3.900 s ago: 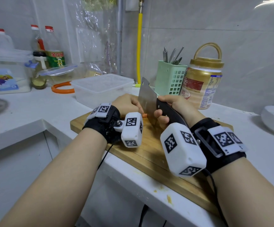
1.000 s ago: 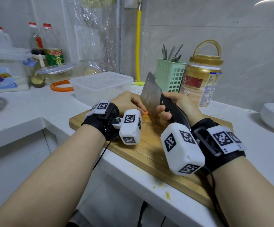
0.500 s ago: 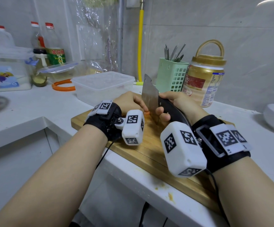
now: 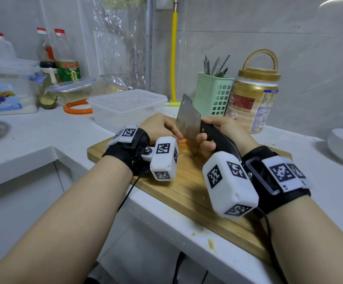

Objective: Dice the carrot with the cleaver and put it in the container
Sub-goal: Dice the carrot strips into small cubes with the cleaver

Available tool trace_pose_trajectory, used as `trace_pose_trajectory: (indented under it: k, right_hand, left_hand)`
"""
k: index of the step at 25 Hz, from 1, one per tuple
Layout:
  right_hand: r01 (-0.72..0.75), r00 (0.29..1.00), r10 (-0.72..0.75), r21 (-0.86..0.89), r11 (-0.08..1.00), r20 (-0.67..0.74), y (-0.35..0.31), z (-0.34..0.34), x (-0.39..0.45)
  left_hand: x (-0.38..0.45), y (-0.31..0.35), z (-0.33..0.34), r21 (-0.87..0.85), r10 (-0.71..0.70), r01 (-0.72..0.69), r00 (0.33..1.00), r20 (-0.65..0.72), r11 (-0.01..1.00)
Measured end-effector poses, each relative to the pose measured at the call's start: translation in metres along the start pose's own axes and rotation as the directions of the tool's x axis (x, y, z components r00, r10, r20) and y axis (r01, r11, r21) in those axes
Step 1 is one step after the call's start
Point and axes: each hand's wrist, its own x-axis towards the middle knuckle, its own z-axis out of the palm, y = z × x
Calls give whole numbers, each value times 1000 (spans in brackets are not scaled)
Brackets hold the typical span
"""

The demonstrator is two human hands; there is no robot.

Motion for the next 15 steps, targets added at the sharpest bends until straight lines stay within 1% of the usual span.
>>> trace_pose_trajectory:
  k: [3, 8, 12, 15]
  right_hand:
    - [8, 1000, -9, 43, 999, 24, 0, -4, -3]
    - [28, 999, -31, 87, 996, 33, 0, -3, -7]
    - [54, 998, -56, 75, 996, 29, 0, 0, -7]
    - [47, 998, -49, 60, 997, 26, 1, 1, -6]
  left_hand:
    - [-1, 2, 0, 7, 30, -30, 999, 20, 1000]
    - [1, 0, 0, 22, 25, -25, 1000, -3, 999]
    - [3, -4, 0, 9, 12, -12, 1000, -12, 1000]
    - [5, -5, 0, 34, 11, -11, 1000, -15, 999]
